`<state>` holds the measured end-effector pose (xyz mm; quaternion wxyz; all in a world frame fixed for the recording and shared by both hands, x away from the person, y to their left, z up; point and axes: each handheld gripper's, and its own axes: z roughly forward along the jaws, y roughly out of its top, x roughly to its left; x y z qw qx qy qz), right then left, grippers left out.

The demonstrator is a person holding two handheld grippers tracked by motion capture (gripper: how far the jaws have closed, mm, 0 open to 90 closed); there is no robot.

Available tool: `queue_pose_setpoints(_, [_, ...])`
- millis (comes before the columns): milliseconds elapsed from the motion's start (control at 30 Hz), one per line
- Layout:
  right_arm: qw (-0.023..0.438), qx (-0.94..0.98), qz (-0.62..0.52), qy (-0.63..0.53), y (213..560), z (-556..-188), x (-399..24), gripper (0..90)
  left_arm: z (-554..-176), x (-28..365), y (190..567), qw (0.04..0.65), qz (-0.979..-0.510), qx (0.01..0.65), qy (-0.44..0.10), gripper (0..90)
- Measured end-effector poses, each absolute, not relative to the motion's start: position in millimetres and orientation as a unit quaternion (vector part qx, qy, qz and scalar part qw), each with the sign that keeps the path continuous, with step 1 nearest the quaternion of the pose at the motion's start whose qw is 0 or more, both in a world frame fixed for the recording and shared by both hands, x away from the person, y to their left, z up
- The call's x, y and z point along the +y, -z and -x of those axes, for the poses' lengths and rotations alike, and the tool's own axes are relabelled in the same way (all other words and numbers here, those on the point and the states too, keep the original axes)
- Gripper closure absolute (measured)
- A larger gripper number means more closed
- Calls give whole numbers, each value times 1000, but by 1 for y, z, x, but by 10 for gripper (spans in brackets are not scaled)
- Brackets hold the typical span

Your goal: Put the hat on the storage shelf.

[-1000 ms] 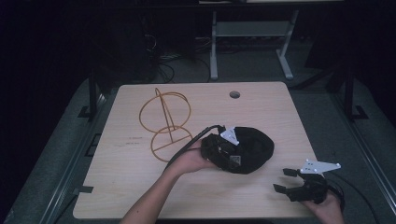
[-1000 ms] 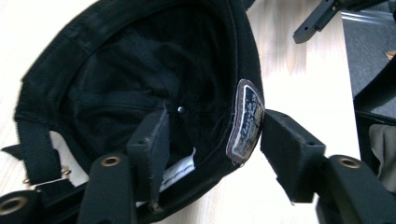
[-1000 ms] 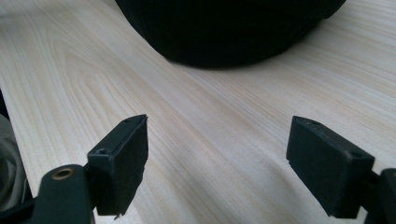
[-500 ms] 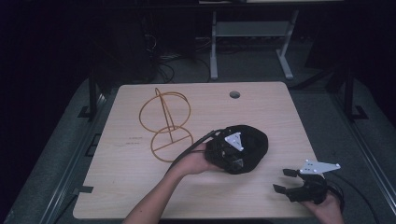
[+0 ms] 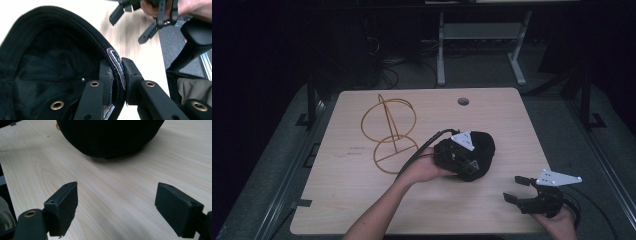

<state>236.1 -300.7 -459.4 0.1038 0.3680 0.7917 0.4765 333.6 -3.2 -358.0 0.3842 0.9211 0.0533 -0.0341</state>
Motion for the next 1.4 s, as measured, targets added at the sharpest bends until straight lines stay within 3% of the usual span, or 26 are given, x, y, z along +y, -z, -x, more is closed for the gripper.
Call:
queue_pose_setpoints(600, [131, 760, -346, -535, 440, -232, -282, 180, -334, -1, 327, 447, -890, 69, 55, 794])
queue_pose_setpoints(1000, [145, 737, -337, -568, 432, -234, -275, 184, -317, -18, 309, 464, -882, 30, 72, 794])
queue_pose_setpoints(1400, [136, 725, -310, -600, 431, -229, -280, 487, -304, -32, 303, 456, -886, -13, 82, 798])
